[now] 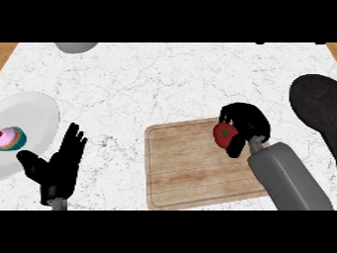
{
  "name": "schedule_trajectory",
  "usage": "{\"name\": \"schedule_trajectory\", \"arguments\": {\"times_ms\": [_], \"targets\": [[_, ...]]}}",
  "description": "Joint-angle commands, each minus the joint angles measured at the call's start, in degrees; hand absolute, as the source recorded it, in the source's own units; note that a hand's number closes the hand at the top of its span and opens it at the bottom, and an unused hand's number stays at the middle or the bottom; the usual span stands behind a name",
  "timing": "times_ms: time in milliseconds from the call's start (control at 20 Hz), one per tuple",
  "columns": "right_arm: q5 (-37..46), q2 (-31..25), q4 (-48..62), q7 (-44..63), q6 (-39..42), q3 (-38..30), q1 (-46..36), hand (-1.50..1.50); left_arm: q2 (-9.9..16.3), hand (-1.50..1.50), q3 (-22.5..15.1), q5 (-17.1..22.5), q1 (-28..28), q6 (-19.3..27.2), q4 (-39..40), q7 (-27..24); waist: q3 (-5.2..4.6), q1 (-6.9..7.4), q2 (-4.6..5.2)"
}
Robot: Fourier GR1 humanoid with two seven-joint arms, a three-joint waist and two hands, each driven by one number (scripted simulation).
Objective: Pick the tomato from the cutting board and place it in the pan
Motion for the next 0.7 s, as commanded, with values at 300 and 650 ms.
{"name": "schedule_trajectory", "arguments": {"times_ms": [300, 650], "targets": [[7.57, 7.93, -2.21, 9.06, -4.26, 2.84, 5.69, 1.5, 0.45, 0.0, 2.03, 0.54, -1.3, -0.75, 1.56, 2.54, 0.03, -0.07, 0.52], [18.34, 4.57, -13.63, 12.35, -11.19, 5.87, 5.01, 1.5, 1.54, 0.0, 3.03, 1.46, 0.65, -2.81, 1.35, 1.77, -0.01, -0.44, 0.29]]}}
